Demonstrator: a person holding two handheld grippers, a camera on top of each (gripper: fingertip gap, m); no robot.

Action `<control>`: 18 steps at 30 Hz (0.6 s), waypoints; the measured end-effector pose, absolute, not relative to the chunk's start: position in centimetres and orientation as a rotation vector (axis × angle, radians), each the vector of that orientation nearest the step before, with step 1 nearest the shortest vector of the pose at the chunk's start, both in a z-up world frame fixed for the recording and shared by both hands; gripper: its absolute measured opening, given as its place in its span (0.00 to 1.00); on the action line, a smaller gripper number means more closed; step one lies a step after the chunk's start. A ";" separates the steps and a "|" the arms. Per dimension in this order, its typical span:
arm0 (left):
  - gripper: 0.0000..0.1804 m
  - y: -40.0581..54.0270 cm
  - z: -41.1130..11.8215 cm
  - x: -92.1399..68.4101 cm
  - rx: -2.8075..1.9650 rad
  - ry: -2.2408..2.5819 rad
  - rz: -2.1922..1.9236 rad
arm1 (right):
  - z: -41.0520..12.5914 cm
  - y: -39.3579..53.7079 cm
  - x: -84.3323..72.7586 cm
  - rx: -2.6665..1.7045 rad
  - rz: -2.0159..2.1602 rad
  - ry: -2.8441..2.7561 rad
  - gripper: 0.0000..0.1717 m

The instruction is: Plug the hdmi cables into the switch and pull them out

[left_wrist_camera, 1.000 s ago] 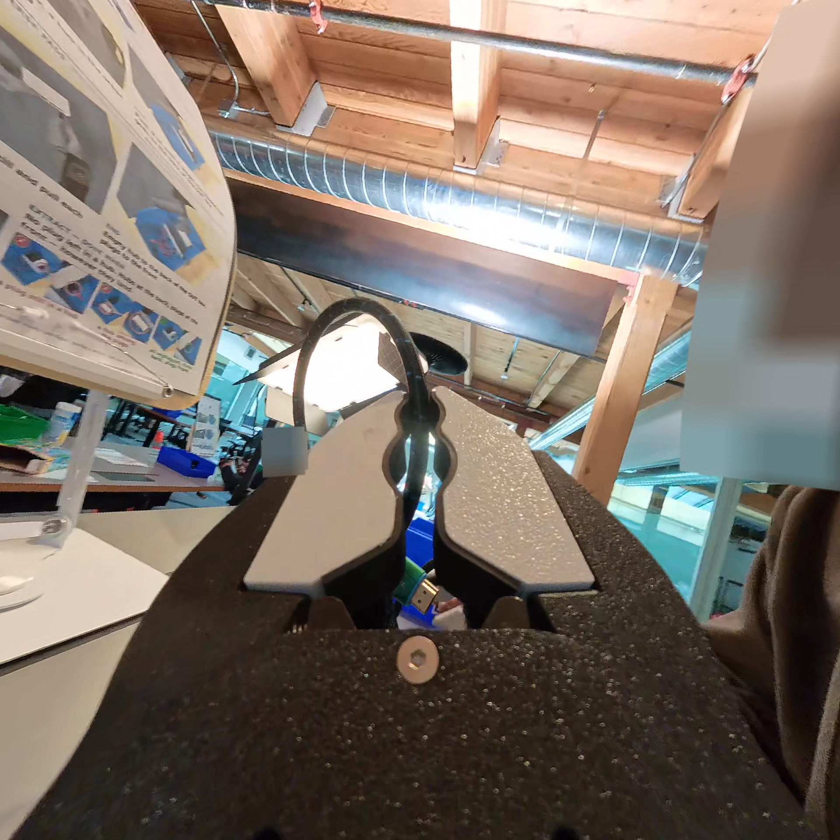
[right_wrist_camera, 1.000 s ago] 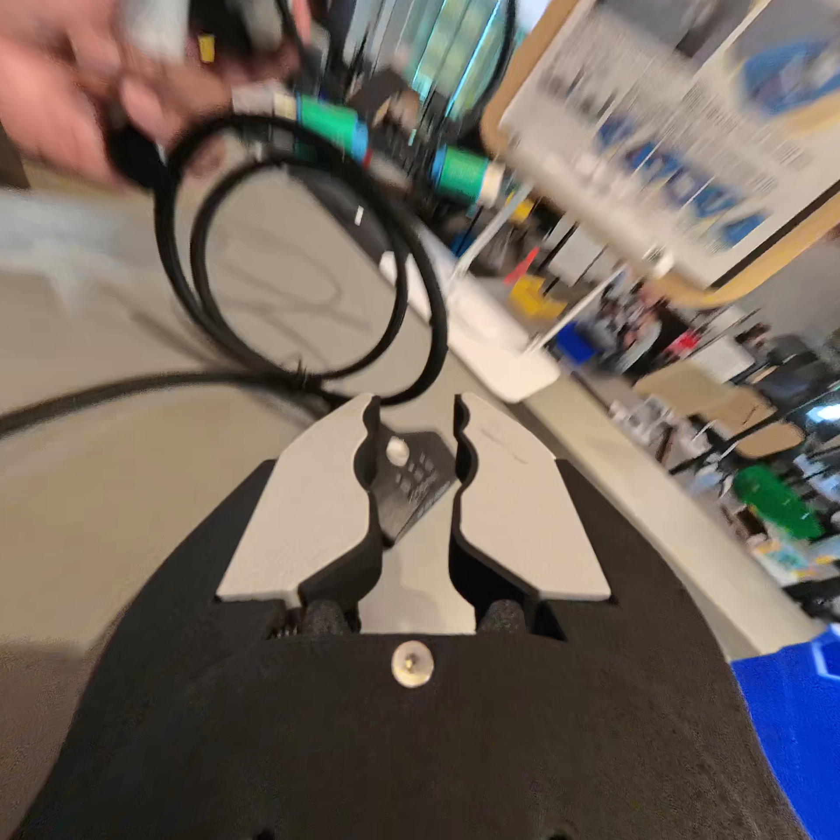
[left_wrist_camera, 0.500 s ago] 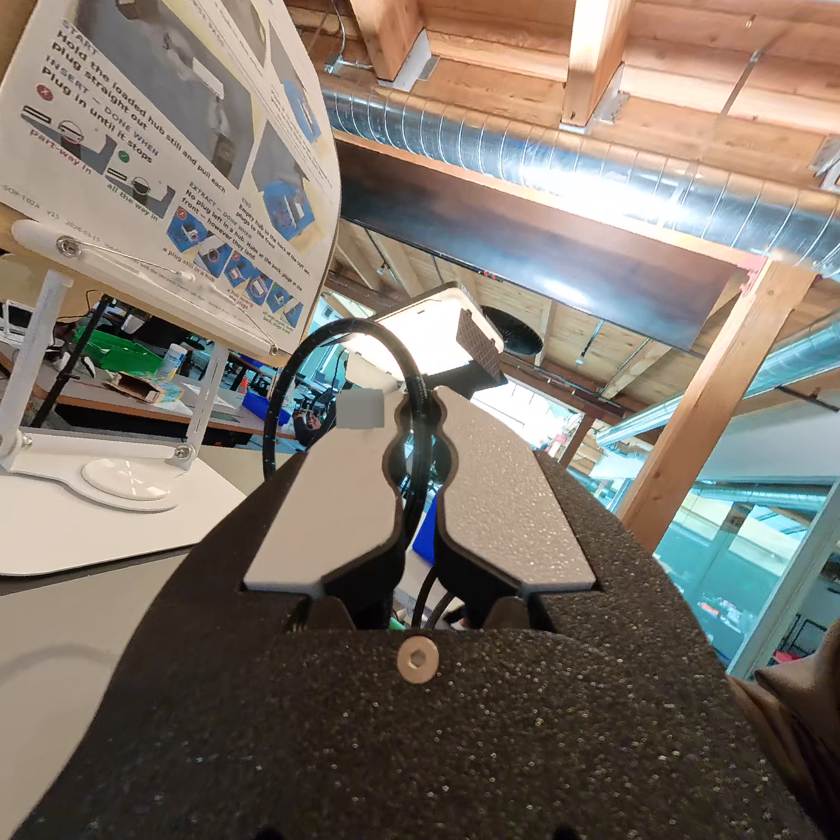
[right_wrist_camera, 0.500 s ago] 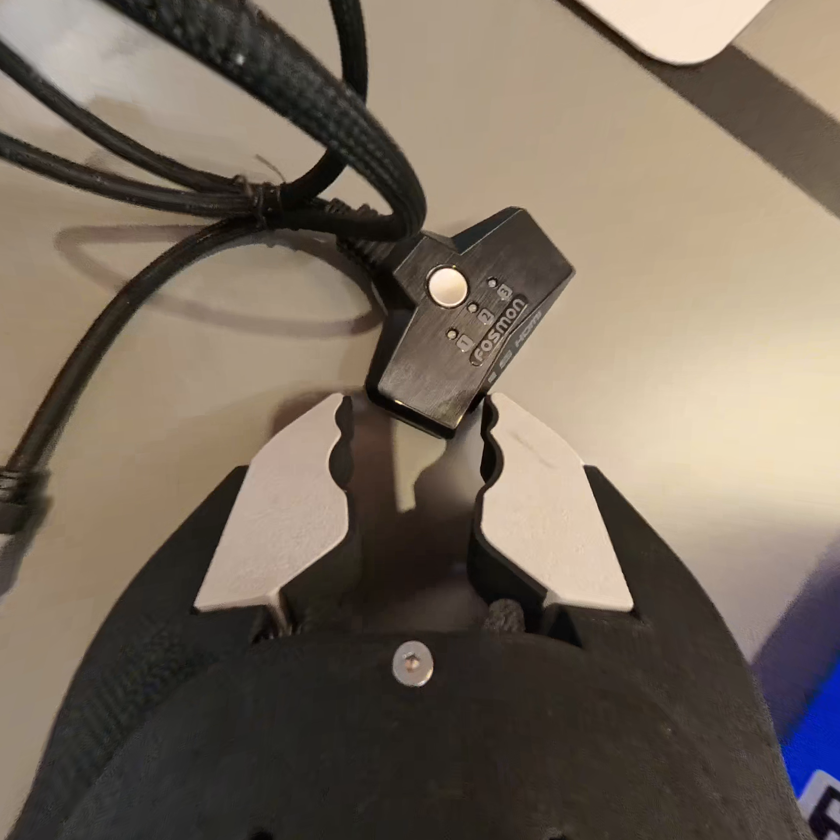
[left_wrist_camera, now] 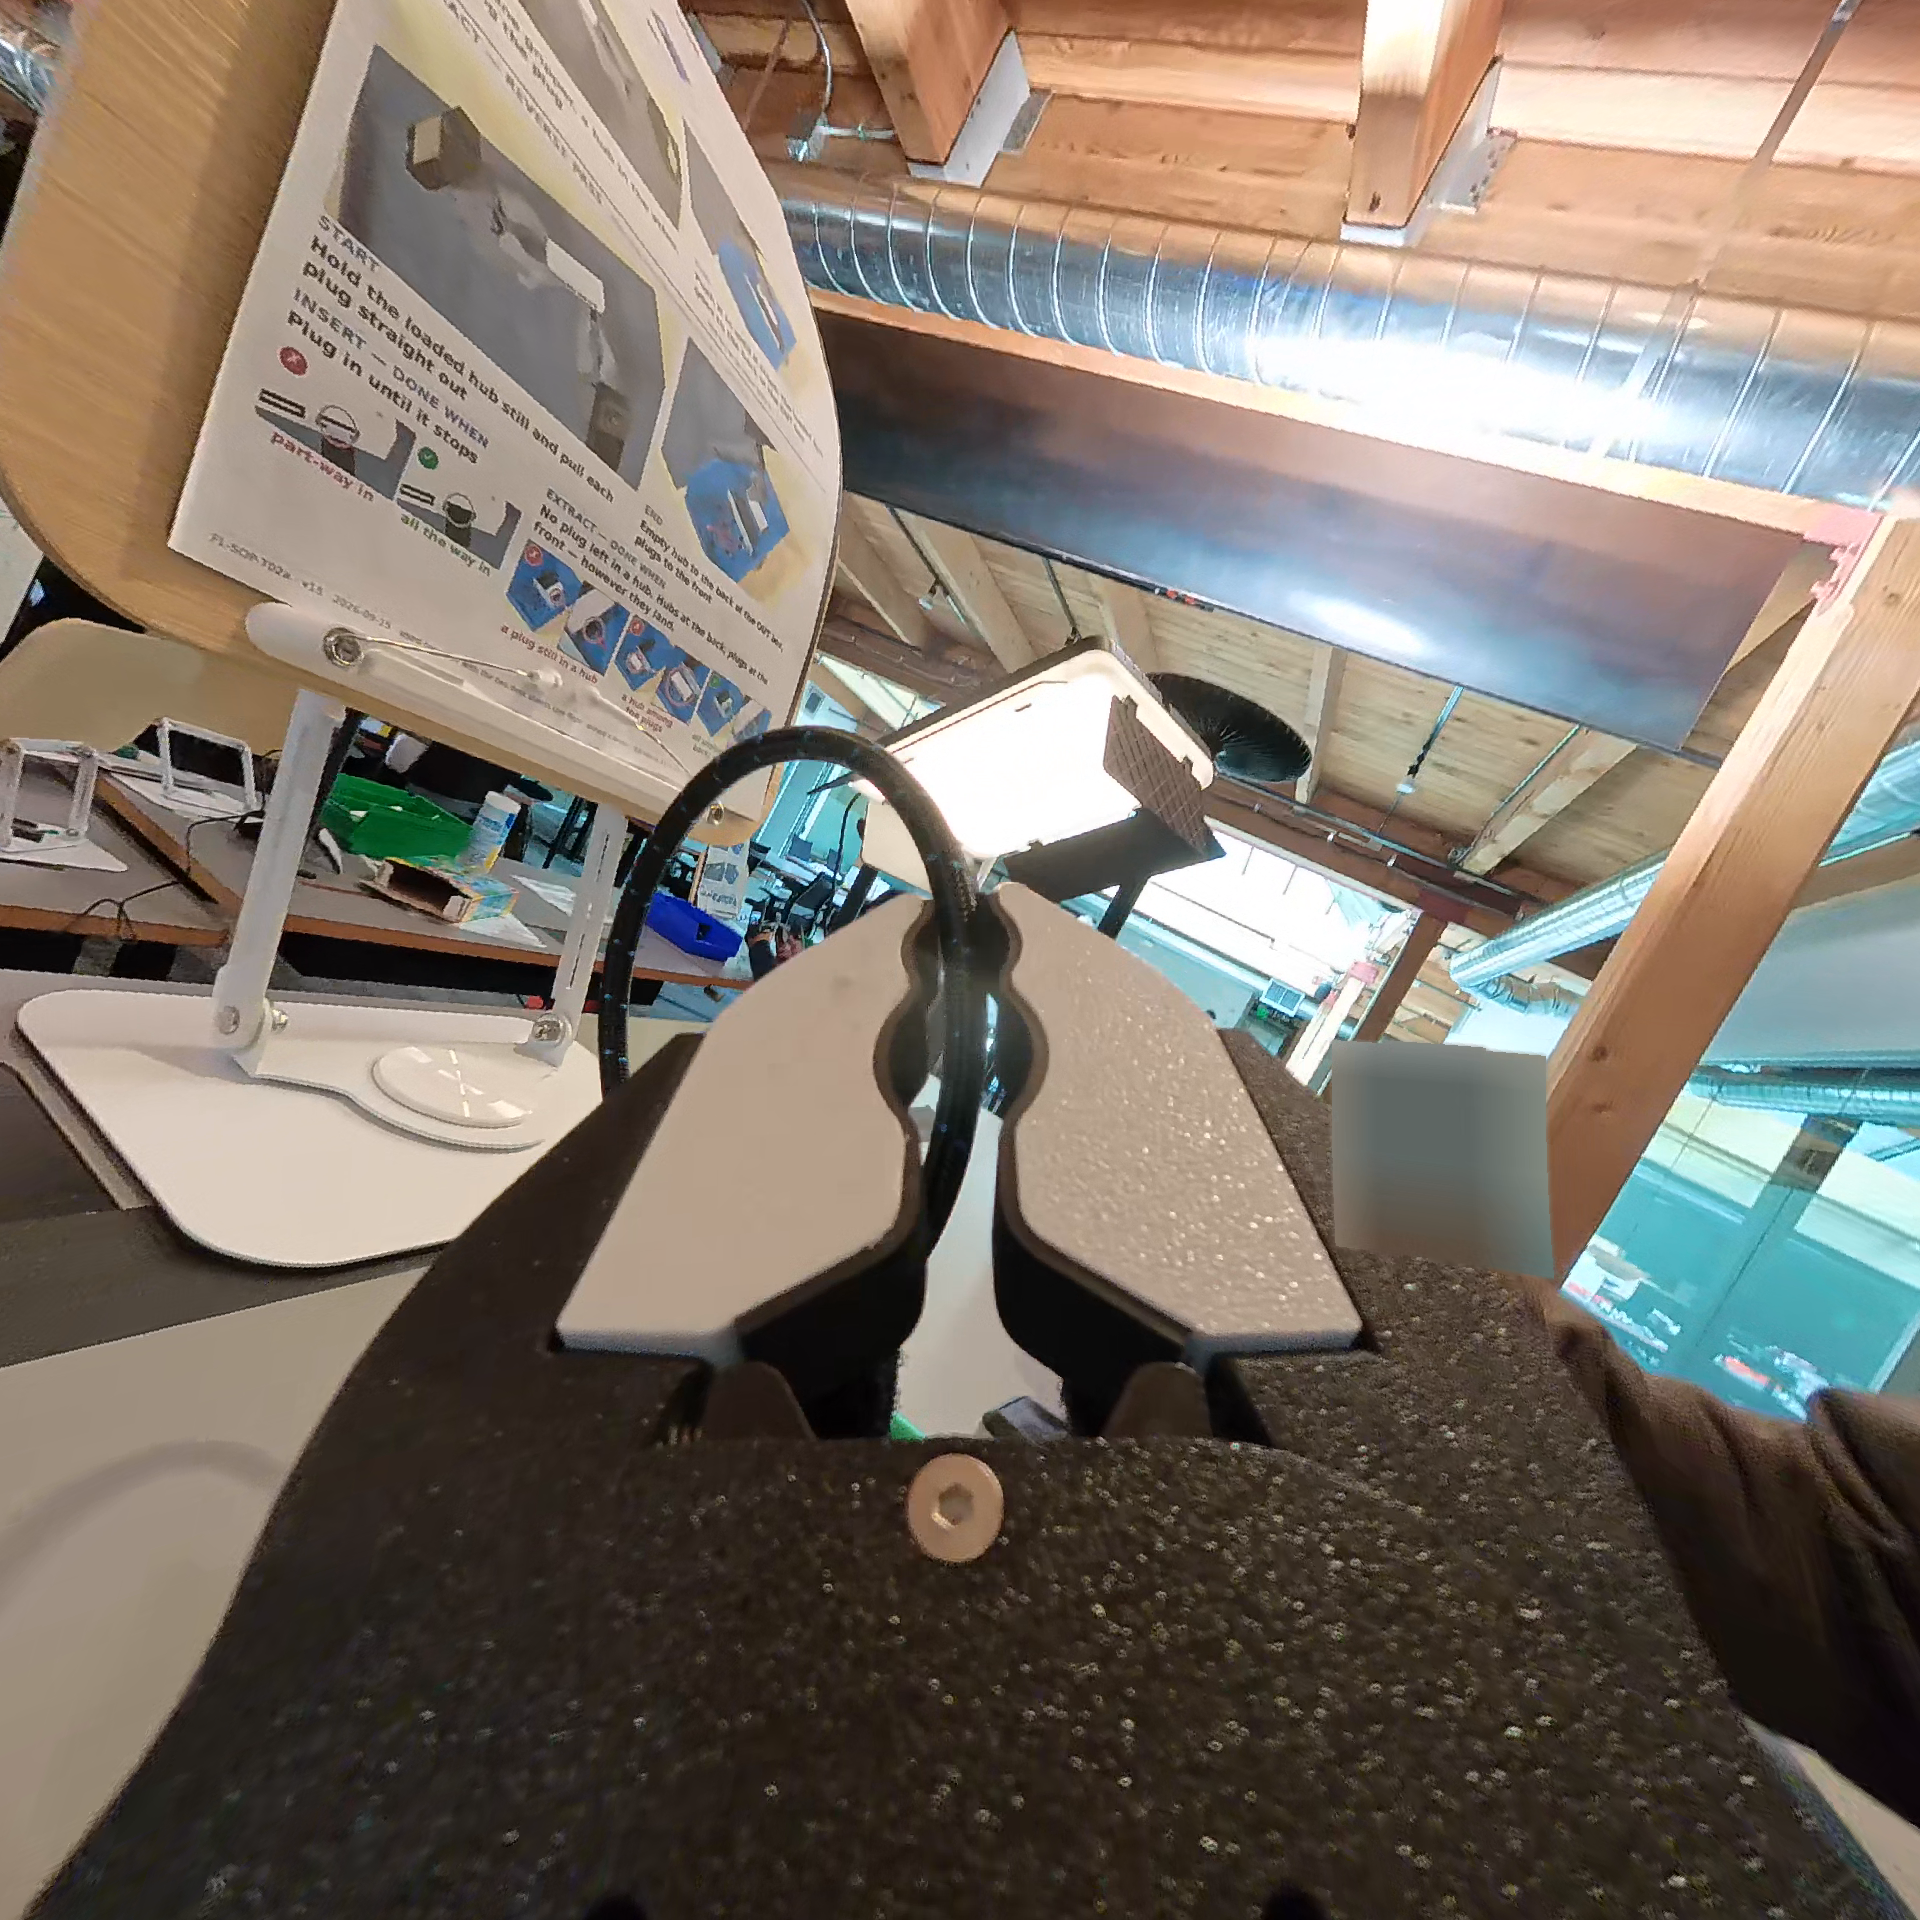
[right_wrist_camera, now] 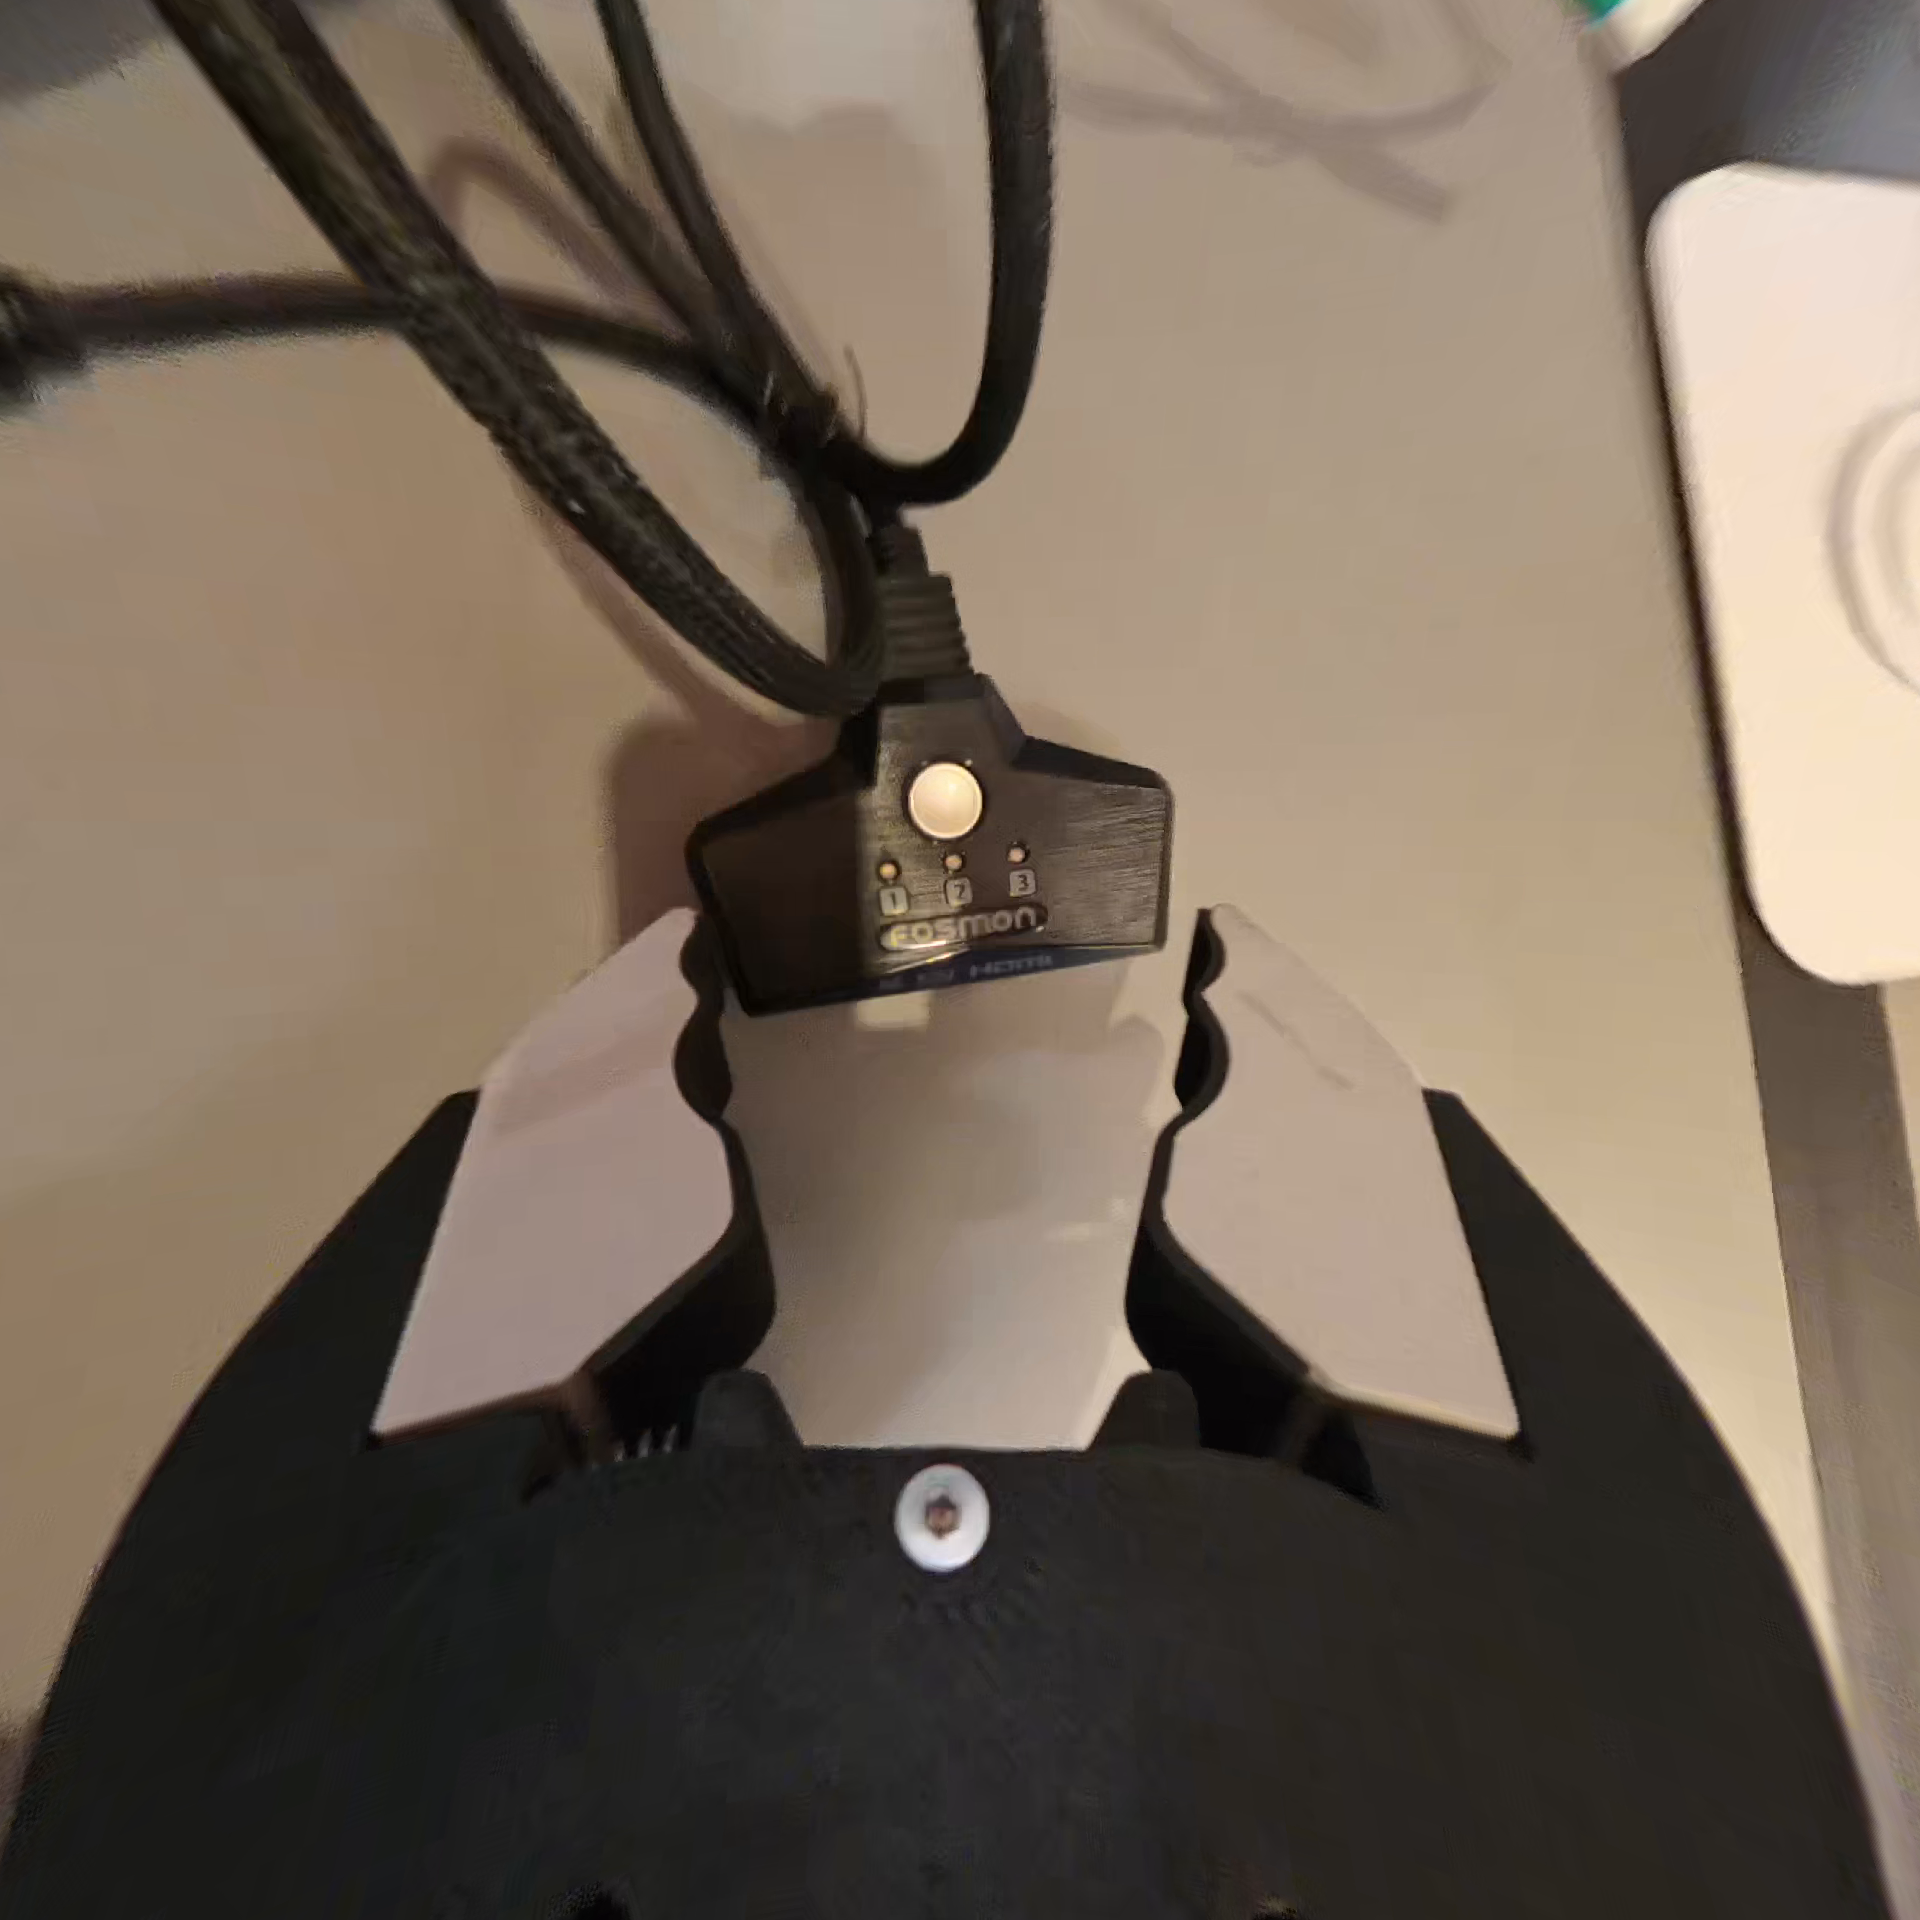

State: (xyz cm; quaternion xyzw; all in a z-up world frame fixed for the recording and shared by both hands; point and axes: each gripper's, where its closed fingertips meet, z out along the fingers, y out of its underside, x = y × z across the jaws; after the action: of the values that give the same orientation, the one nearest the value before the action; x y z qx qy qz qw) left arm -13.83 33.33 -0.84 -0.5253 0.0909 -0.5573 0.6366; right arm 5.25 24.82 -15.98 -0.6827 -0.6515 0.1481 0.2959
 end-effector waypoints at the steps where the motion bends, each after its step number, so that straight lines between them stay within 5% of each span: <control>1: 0.04 33.4 -1.0 -13.7 -1.211 0.218 -1.264 | -16.7 25.1 5.3 -1.828 0.352 -1.826 0.51; 7: 0.04 33.0 -1.0 -13.8 -1.189 0.221 -1.286 | -15.4 25.6 2.5 -1.805 0.428 -2.099 0.56; 12: 0.04 31.8 -1.6 -14.2 -1.185 0.201 -1.291 | -19.5 25.5 4.5 -1.763 0.247 -2.491 0.63; 18: 0.04 31.1 -1.5 -15.0 -1.198 0.213 -1.267 | -20.2 26.2 4.5 -1.952 0.230 -2.289 0.65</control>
State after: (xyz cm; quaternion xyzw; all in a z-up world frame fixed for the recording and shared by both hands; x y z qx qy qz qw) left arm -15.04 31.11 -1.55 -0.5250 0.0935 -0.5553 0.6382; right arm 4.53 26.19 -20.24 -0.6457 -0.7572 0.0759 0.0623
